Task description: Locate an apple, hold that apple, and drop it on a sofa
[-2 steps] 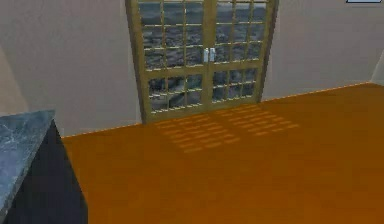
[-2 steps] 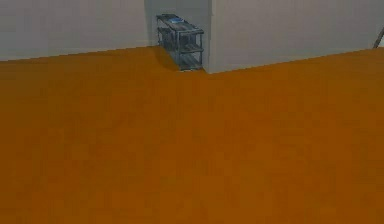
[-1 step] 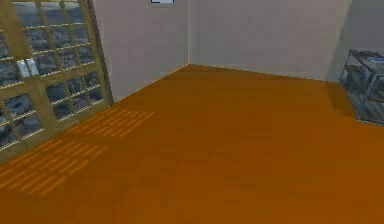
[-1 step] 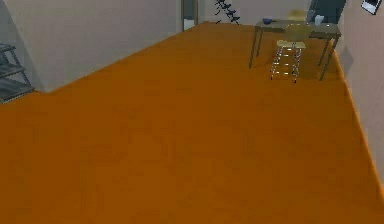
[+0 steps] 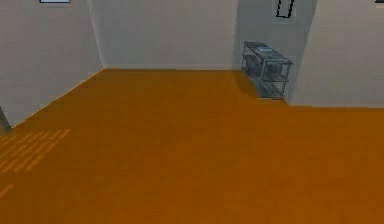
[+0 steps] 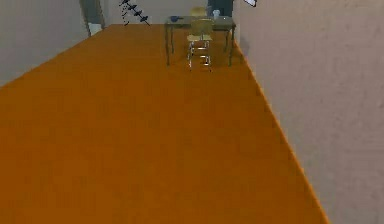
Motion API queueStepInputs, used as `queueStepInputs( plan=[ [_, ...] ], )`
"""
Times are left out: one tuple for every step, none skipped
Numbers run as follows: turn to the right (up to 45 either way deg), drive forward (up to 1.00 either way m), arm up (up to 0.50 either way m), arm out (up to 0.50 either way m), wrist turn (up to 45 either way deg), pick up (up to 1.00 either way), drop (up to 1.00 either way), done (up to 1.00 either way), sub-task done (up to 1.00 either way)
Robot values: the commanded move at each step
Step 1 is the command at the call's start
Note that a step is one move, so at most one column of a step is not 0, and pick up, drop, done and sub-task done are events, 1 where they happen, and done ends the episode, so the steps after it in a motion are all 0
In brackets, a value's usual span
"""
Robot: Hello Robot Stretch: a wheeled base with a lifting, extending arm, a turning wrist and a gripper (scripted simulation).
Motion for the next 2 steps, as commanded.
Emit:
queueStepInputs(
  plan=[
    [0.0, 0.15, 0.0, 0.0, 0.0, 0.0, 0.0, 0.0, 0.0],
    [-45.0, 0.0, 0.0, 0.0, 0.0, 0.0, 0.0, 0.0, 0.0]
  ],
)
